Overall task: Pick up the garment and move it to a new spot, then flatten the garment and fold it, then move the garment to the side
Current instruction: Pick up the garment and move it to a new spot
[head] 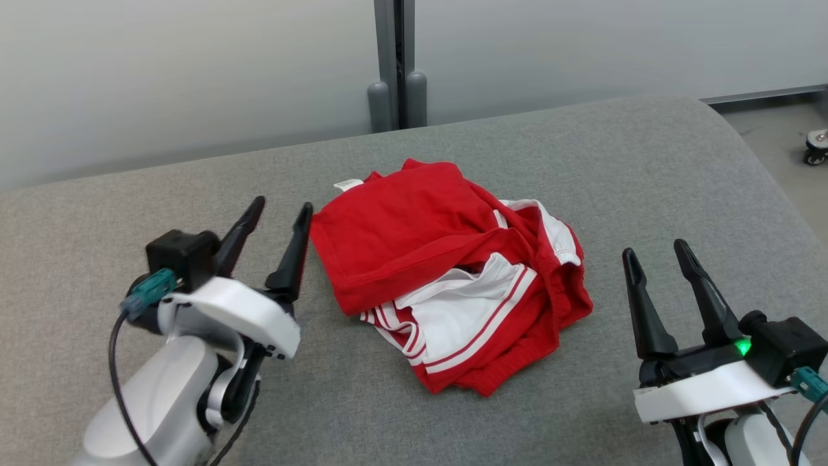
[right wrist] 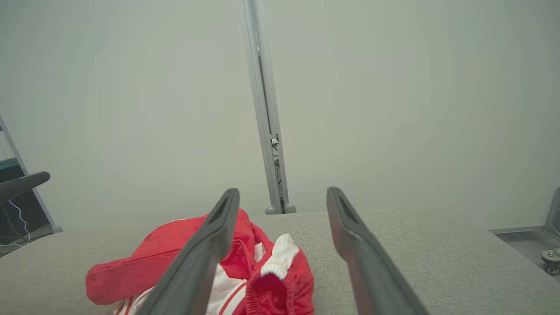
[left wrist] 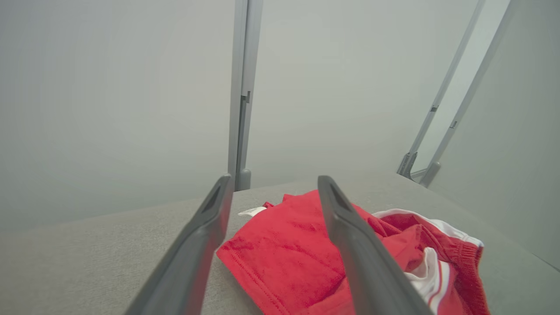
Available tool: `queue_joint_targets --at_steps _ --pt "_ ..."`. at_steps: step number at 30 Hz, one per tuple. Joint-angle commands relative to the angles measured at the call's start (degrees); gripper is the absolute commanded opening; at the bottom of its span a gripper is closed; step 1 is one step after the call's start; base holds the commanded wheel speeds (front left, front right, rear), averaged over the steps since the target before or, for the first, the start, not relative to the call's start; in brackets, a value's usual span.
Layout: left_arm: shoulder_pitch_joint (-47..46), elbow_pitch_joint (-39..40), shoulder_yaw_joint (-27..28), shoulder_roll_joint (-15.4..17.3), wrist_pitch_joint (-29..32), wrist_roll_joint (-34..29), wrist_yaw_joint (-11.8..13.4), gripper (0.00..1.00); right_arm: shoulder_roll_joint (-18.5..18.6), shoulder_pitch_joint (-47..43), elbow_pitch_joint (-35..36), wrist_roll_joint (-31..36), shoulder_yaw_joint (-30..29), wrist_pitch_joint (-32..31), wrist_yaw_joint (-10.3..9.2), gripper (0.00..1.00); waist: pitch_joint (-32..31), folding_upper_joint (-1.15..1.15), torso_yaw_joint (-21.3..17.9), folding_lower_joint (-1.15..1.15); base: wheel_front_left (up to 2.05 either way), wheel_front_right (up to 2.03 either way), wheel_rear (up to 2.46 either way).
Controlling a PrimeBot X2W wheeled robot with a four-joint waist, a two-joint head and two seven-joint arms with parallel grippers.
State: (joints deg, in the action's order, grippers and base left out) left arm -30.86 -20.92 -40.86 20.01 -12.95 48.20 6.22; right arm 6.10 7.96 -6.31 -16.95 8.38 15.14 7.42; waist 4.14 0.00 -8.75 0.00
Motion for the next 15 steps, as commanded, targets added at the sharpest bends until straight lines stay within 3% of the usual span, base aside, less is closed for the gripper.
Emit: queue_joint_targets --at_steps 1,7,11,15 --pt "1.2 0.9 1.0 0.9 -0.7 -0.6 0.7 1.00 0.2 -0.7 0.4 -0.1 -0.3 0.0 0.13 1.00 -0.1 0.00 0.3 0.00 0.00 0.00 0.00" --pt "11.2 10.4 9.7 3.8 -2.3 -4.9 5.4 1.00 -0.3 -2.9 2.6 0.0 -2.5 0.0 0.13 1.00 -0.3 0.00 2.2 0.00 0.00 0.00 0.00" --pt "20.4 16.7 18.5 0.9 -2.2 -9.7 5.7 1.00 -0.3 -4.1 3.8 0.3 -3.0 0.0 0.13 1.00 -0.8 0.00 2.8 0.00 0.00 0.00 0.00" --pt "27.8 19.5 25.9 -3.6 -2.2 -14.4 3.5 1.00 -0.5 -5.1 5.1 0.4 -3.6 0.0 0.13 1.00 -0.9 0.00 3.3 0.00 0.00 0.00 0.00"
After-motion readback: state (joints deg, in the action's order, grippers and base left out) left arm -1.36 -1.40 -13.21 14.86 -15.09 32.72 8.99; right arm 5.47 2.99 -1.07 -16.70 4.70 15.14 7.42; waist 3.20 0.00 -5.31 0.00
